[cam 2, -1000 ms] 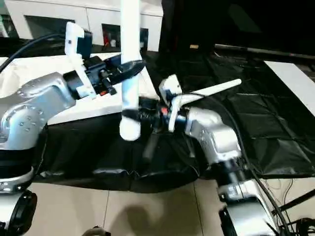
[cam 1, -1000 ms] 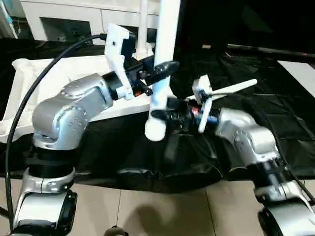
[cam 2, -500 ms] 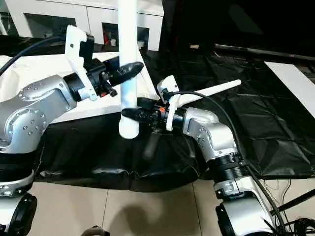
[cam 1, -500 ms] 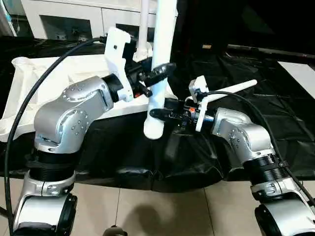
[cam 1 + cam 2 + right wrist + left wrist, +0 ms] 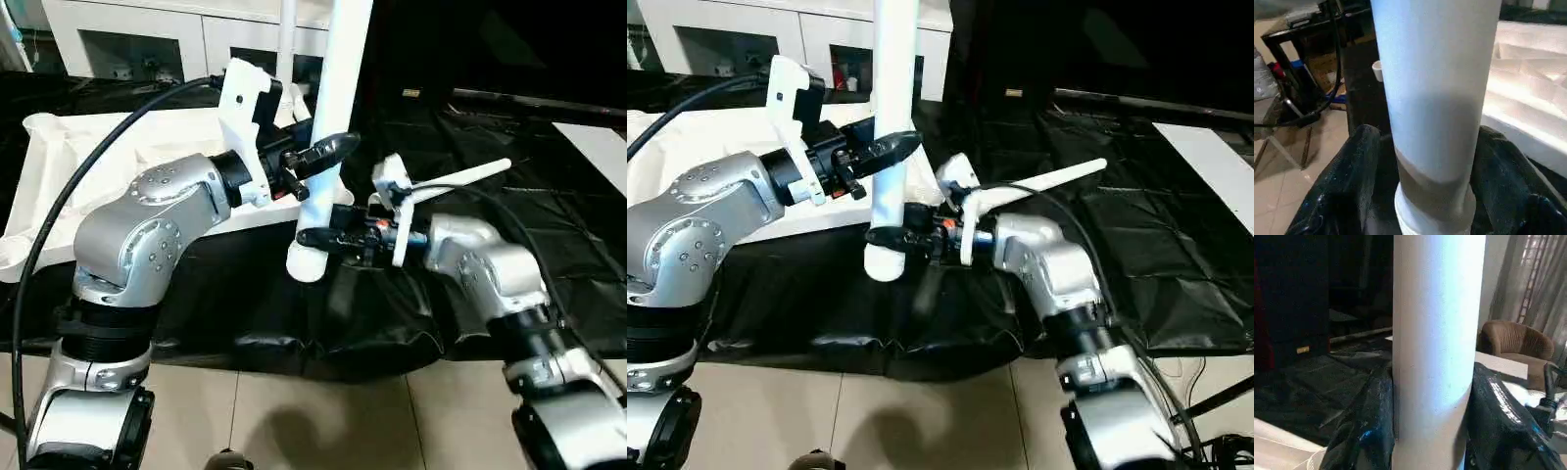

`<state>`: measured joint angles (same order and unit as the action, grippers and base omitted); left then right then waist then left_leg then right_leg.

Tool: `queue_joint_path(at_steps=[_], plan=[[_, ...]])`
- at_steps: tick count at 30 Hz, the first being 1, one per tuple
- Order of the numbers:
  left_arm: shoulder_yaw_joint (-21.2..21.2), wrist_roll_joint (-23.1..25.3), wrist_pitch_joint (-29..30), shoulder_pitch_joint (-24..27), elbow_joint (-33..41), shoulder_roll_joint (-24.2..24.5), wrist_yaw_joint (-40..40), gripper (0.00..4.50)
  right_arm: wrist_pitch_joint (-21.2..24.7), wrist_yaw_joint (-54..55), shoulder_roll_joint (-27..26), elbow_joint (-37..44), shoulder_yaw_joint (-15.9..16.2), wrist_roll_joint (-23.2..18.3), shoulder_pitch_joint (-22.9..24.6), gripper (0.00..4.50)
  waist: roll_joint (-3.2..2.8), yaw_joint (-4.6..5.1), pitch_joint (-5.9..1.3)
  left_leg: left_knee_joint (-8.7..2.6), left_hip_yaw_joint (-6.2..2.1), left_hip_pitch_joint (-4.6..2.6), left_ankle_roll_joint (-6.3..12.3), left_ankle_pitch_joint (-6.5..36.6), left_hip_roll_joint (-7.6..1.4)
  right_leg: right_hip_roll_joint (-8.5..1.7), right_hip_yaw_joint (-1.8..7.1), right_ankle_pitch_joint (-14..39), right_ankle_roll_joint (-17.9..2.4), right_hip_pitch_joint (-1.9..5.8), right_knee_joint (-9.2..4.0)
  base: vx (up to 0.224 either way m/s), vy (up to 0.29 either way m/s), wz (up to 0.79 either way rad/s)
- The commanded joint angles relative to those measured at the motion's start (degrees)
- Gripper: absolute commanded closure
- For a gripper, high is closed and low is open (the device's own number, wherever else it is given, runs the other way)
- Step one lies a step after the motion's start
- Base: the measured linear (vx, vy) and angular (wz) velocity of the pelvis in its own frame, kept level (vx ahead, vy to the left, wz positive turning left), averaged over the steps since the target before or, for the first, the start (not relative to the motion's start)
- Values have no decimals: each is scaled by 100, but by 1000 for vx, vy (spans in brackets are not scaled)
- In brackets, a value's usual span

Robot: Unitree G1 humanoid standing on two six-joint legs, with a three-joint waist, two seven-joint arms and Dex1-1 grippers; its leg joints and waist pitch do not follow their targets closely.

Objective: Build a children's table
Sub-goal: Move to table

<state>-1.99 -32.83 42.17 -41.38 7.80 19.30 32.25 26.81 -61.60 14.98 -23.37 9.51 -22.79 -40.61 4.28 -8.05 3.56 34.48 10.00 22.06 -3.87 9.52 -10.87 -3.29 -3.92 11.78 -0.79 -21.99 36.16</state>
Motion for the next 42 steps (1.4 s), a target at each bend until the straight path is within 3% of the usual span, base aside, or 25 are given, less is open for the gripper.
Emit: queue_joint_path(at_steps=[1, 5, 19, 20, 31, 37, 42], plan=[[-76, 21, -55, -55, 131, -15, 75, 273, -31, -42, 59, -25, -2, 42, -77, 158, -48, 36, -423, -389, -66, -140, -187, 651, -259, -497, 298, 466, -1024, 252, -344, 0, 0, 0], [-66, -180, 38, -17, 277, -31, 228, 273, -66, -32, 17, -121, -3, 68, -139, 158, -42, 34, -425, -388, -64, -140, -183, 626, -260, -503, 295, 416, -1065, 257, -335, 0, 0, 0], [-241, 34, -48, 14, 214, 126, 418, 273, -135, -293, 11, -134, -1, 70, -213, 158, -58, 42, -430, -386, -67, -144, -182, 624, -261, -492, 298, 293, -1077, 258, -320, 0, 0, 0], [-251, 53, -57, 16, 201, 130, 420, 273, -127, -316, 11, -100, 3, 54, -201, 158, -84, 36, -432, -387, -70, -146, -187, 625, -262, -494, 296, 281, -1084, 258, -317, 0, 0, 0], [-225, 107, -77, -20, 126, 121, 448, 273, -187, -372, 9, -171, 50, 196, -185, 158, -81, 42, -433, -391, -73, -154, -219, 684, -265, -494, 295, 281, -1124, 258, -317, 0, 0, 0], [-201, 107, -68, -40, 125, 106, 454, 273, -231, -400, 4, -226, 102, 280, -176, 218, -69, 42, -434, -387, -67, -152, -218, 675, -261, -493, 295, 251, -1140, 260, -318, 0, 0, 0], [-159, 72, -52, -63, 116, 91, 438, 273, -260, -402, 0, -267, 129, 342, -161, 227, -74, 39, -430, -388, -70, -152, -200, 668, -263, -495, 296, 276, -1129, 259, -317, 0, 0, 0]])
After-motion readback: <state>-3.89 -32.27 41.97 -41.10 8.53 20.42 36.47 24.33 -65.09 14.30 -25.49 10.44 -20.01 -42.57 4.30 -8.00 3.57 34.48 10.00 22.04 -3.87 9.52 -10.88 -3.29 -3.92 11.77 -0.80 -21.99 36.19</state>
